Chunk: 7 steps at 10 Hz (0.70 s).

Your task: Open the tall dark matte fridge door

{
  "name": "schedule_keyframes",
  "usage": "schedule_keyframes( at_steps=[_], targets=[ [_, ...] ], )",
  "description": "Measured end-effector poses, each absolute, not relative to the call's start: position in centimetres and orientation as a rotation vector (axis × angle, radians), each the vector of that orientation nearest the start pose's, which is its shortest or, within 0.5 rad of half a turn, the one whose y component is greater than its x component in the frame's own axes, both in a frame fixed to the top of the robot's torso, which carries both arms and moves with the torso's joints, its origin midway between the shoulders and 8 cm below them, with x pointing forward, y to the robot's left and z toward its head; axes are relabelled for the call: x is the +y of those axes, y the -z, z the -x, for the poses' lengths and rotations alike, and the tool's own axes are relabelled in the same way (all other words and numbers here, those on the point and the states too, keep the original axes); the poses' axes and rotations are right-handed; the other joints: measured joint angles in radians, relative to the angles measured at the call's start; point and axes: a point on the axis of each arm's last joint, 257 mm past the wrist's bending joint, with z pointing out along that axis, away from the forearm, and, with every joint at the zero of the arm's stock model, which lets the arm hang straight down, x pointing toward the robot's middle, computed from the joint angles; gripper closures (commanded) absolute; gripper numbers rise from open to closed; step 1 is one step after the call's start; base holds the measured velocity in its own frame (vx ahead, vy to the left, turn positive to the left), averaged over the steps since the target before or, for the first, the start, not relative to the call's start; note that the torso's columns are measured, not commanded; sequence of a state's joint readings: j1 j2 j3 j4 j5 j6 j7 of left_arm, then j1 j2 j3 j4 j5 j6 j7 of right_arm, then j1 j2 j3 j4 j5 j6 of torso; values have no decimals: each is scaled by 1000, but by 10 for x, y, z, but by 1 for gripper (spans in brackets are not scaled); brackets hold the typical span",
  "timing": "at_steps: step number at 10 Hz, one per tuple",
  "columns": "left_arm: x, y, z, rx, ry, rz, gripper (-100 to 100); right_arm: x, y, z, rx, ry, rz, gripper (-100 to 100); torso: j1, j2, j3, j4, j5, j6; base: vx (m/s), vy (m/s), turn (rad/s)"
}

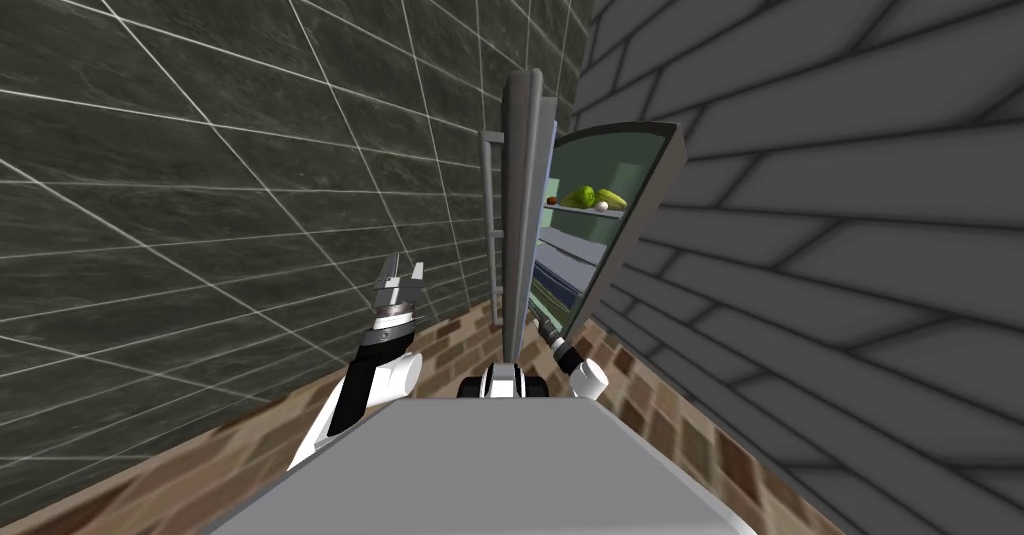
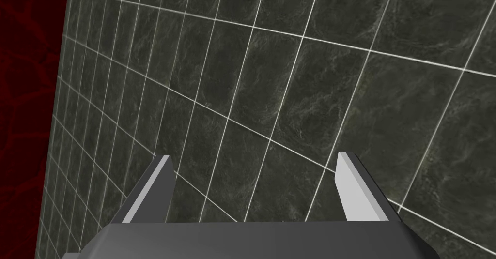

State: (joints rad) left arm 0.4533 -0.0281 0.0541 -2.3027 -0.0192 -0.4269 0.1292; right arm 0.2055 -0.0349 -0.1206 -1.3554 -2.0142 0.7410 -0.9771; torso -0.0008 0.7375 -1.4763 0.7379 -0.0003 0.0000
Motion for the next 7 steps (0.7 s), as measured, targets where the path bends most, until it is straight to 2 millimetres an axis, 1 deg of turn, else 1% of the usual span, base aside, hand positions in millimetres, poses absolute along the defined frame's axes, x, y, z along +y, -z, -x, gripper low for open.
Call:
schedule_keyframes(
  at_steps=[2, 5, 7],
  targets=[
    [295, -36, -351, 563, 1370, 717, 0, -190, 328, -430, 824, 923, 1501, -100, 3, 0, 0, 0, 1, 0, 16, 72, -32],
    [294, -36, -351, 562, 1370, 717, 0, -217, 303, -442, 796, 992, 1490, -100, 2, 0, 0, 0, 1, 0, 20, 101, -33],
    [294, -36, -351, 563, 1370, 717, 0, -228, 280, -453, 780, 1034, 1462, -100, 0, 0, 0, 0, 0, 0, 18, 90, -30]
  ],
)
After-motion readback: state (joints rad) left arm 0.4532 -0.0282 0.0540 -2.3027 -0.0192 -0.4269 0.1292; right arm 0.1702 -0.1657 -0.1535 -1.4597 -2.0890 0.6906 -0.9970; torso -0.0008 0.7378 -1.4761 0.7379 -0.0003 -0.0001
